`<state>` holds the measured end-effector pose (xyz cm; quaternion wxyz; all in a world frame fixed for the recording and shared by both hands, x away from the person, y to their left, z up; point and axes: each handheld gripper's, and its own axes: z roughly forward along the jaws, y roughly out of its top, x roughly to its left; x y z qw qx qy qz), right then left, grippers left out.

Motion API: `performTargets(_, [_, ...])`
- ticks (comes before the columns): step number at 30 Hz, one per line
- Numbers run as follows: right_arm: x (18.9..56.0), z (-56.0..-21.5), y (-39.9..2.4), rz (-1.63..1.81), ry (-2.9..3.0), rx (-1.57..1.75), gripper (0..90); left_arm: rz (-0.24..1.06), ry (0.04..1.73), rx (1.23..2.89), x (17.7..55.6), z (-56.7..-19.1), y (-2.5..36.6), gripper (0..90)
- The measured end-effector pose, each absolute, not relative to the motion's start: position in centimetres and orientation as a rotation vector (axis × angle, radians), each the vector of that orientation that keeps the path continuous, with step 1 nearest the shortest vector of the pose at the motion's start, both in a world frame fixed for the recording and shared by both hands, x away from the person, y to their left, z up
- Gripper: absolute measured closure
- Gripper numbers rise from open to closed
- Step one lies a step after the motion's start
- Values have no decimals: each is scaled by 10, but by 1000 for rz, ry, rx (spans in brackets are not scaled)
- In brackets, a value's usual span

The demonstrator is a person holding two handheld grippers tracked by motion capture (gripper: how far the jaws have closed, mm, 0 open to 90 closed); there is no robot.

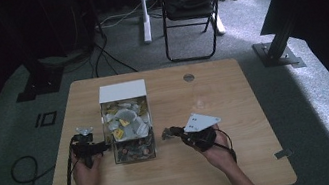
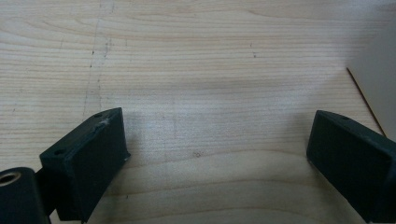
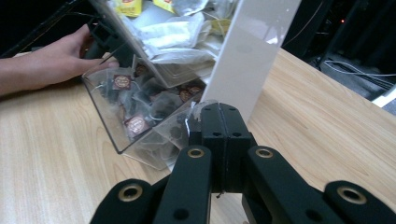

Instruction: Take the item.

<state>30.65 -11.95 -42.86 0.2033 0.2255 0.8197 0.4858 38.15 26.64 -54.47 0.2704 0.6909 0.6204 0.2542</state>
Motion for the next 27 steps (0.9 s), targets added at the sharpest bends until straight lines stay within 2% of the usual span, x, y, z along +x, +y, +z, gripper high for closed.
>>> performTargets(27, [325,-420,-147,1316,2216,706,900,685,1672,1862,381,-545,266,58])
